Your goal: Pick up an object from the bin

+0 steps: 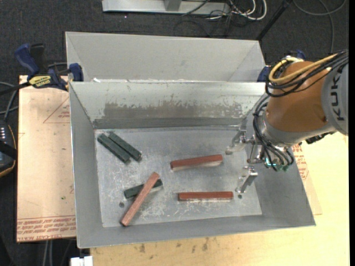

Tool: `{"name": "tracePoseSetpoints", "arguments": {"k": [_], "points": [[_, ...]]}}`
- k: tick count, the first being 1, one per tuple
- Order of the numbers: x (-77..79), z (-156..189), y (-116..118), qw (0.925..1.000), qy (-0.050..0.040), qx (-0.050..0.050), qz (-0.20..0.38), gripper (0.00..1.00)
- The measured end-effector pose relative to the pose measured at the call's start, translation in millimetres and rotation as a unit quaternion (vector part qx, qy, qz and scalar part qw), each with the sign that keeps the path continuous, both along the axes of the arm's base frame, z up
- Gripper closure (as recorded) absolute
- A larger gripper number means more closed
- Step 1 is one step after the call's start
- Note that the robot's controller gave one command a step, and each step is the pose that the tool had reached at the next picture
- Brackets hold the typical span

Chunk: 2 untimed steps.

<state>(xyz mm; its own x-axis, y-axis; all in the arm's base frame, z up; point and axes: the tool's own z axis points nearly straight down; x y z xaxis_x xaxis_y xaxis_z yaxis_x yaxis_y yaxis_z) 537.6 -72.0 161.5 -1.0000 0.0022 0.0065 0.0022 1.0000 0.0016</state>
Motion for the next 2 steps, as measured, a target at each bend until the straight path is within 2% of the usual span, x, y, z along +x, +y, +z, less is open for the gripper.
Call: {"name": "tracePoseSetpoints", "arguments": {"k": [1,2], "points": [[1.9,3.5,0.1,1.0,-0.0036,0.0,0.001,0.0],[-24.8,-85.6,-1.7,0.9972,-0.008,-0.001,0.074,1.0]]}}
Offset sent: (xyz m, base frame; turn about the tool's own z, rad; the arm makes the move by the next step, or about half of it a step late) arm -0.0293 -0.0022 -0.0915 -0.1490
